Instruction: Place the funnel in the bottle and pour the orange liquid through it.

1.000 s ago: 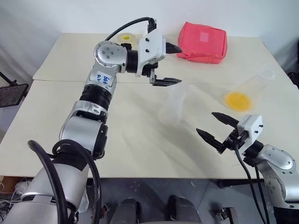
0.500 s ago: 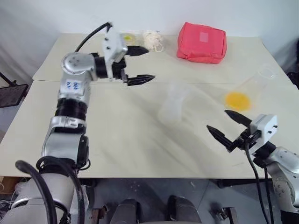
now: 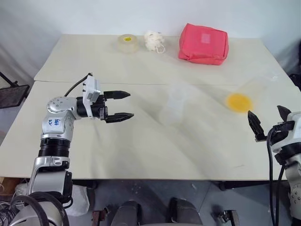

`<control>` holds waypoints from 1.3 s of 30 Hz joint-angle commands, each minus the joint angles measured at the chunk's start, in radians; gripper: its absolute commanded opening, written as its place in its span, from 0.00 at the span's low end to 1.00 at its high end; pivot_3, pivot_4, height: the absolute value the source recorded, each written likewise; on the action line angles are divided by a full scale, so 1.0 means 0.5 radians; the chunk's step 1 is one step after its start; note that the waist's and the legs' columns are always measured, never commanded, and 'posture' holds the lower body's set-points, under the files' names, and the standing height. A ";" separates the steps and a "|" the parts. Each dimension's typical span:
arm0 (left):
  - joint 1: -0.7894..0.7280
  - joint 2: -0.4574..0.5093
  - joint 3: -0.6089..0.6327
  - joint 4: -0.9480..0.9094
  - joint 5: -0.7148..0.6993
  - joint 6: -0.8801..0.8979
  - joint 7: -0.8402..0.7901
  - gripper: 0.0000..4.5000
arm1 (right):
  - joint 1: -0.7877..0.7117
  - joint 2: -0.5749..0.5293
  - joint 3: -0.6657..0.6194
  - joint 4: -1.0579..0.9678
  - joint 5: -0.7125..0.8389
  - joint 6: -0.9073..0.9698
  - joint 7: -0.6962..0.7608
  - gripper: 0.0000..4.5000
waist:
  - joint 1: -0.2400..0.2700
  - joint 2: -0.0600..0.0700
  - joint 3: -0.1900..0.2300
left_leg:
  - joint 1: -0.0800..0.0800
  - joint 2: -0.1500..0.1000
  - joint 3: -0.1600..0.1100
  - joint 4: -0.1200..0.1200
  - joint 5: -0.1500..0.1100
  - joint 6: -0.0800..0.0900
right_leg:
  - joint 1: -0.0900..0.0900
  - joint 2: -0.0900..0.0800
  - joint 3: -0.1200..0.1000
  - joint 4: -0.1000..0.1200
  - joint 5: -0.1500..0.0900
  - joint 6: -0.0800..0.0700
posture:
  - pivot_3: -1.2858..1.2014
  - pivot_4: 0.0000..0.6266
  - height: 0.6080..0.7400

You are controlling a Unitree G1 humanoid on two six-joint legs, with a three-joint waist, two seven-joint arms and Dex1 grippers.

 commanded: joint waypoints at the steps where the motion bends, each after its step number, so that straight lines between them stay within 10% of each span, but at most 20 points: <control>1: 0.057 0.005 -0.009 -0.170 -0.065 0.052 0.004 0.99 | -0.085 0.005 -0.051 0.024 0.020 0.033 -0.063 1.00 | -0.004 0.000 0.000 | 0.000 0.000 0.000 0.000 0.000 0.000 | 0.000 0.000 0.000 0.000 0.000 0.000 | 0.52 0.24 1.00; 39: 0.486 0.049 0.028 -0.889 -0.285 0.381 0.417 0.99 | -1.645 -0.122 0.254 2.303 -0.272 -0.974 0.281 1.00 | -0.057 0.003 0.000 | 0.001 0.004 -0.005 -0.003 0.000 0.000 | -0.002 0.000 0.009 -0.002 0.000 0.000 | 0.52 0.24 1.00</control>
